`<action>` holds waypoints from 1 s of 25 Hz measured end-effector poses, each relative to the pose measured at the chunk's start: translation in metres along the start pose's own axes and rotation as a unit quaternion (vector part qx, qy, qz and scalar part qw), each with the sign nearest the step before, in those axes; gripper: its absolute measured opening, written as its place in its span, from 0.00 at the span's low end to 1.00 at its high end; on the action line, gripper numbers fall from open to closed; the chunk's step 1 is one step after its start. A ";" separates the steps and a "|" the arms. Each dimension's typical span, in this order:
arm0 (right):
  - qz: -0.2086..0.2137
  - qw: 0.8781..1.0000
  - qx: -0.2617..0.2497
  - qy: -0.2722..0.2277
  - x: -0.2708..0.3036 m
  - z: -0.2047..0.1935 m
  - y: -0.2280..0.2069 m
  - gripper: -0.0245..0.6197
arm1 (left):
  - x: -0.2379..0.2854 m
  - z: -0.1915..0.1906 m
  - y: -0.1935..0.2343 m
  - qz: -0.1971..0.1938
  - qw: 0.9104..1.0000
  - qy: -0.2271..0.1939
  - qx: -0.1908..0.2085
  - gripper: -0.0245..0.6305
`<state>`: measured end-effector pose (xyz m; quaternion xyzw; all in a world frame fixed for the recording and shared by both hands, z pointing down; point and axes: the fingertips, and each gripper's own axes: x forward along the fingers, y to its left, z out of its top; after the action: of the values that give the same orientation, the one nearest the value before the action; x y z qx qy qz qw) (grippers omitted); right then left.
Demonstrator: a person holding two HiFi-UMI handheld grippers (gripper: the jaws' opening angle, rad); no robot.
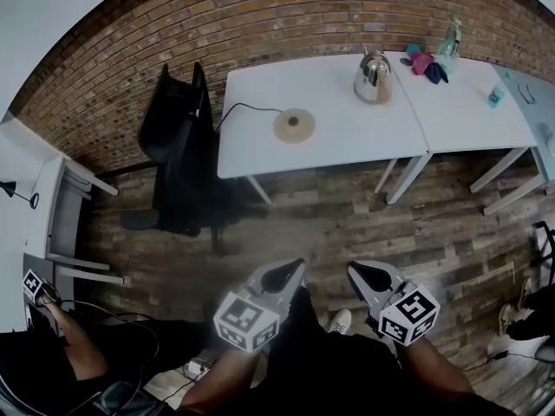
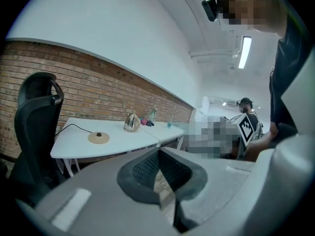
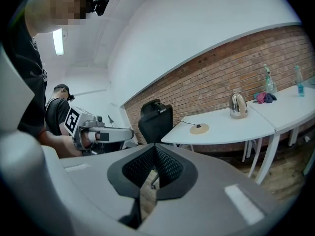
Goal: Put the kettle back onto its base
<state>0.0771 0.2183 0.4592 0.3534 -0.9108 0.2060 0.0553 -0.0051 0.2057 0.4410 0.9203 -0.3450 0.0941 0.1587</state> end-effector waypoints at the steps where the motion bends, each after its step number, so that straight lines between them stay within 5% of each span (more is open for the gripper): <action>1: -0.001 1.000 0.001 0.001 0.004 0.001 -0.002 0.08 | 0.001 0.000 0.005 0.001 1.000 0.001 0.000 0.04; 25: -0.011 0.999 0.006 0.043 0.136 0.029 -0.044 0.08 | 0.014 0.016 0.154 0.028 0.999 -0.003 -0.034 0.04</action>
<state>0.0070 0.0925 0.4807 0.3542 -0.9025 0.2262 0.0941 -0.0957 0.0815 0.4648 0.9046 -0.3741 0.0843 0.1861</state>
